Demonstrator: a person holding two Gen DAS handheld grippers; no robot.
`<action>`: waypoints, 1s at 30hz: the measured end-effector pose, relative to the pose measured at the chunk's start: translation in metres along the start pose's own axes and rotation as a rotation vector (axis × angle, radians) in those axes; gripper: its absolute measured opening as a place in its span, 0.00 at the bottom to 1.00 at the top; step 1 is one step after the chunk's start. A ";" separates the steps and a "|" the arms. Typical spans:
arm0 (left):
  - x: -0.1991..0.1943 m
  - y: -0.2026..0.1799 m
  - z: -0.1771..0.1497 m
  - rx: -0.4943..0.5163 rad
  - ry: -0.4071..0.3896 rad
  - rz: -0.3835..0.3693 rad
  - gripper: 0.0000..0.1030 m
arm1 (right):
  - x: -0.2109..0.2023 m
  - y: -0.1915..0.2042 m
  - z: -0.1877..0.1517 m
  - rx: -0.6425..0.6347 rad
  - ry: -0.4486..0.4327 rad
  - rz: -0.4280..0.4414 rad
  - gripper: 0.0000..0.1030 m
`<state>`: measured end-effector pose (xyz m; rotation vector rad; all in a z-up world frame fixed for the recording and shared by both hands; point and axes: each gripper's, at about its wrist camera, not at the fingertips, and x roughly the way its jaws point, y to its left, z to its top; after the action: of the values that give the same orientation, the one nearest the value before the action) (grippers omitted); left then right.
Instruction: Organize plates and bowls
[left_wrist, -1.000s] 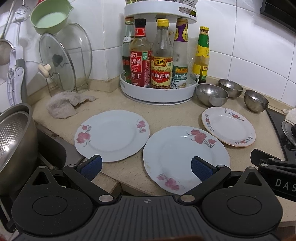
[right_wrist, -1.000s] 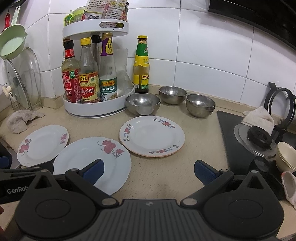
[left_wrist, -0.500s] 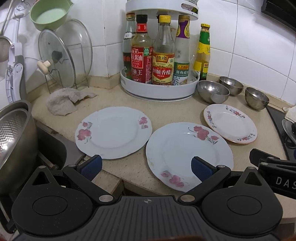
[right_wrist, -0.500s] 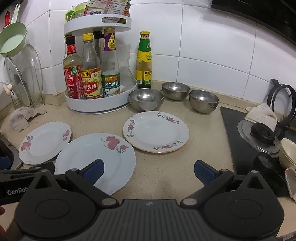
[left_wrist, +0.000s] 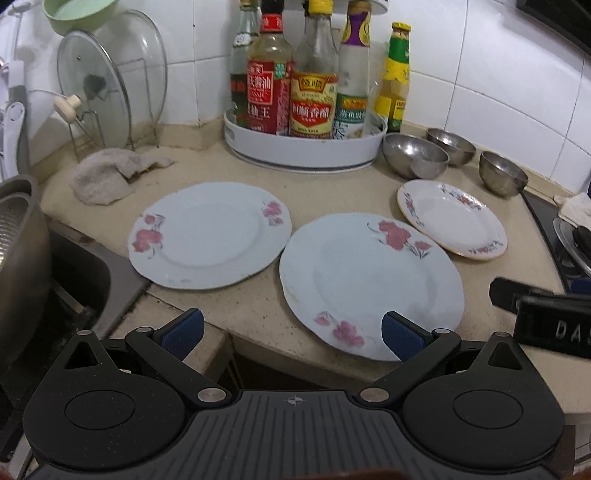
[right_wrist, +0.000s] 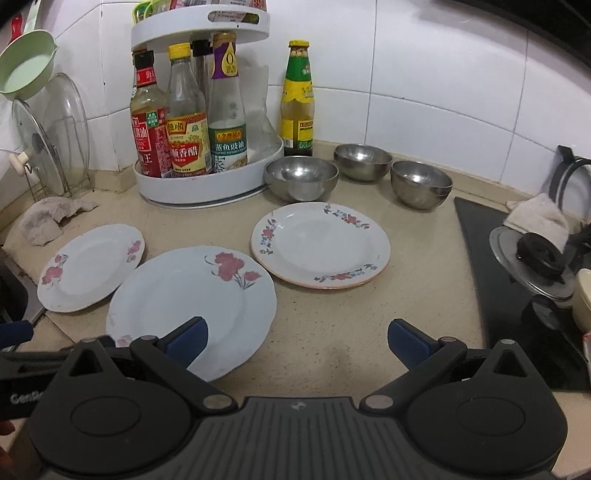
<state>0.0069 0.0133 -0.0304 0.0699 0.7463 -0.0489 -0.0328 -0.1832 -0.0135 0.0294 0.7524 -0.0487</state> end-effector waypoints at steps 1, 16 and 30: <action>0.004 -0.001 -0.001 -0.003 0.012 0.004 1.00 | 0.005 -0.002 0.002 0.005 0.013 0.012 0.98; 0.038 0.002 0.000 -0.106 0.134 -0.083 0.98 | 0.062 -0.012 0.017 -0.063 0.111 0.226 0.89; 0.063 -0.001 0.007 -0.138 0.175 -0.103 0.85 | 0.101 -0.019 0.026 -0.056 0.244 0.433 0.50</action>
<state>0.0574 0.0104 -0.0680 -0.0966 0.9261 -0.0903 0.0574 -0.2065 -0.0639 0.1459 0.9771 0.3946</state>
